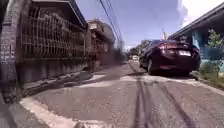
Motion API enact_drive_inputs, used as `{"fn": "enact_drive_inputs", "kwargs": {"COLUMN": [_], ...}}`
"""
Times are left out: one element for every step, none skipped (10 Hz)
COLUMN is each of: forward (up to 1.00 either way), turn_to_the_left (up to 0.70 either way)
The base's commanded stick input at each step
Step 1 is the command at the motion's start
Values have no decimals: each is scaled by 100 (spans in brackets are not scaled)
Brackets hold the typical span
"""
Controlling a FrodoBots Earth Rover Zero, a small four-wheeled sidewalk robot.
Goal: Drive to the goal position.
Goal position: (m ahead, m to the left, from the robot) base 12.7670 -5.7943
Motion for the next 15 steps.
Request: {"fn": "enact_drive_inputs", "kwargs": {"forward": [98, 98, 98, 98, 98, 98, 98, 98, 98, 98, 98, 98, 98, 98, 98], "turn_to_the_left": [-35, -38, -38, -13, 0, 0, 0, 0, 0, 0, 0, 0, 0, 0, 0]}}
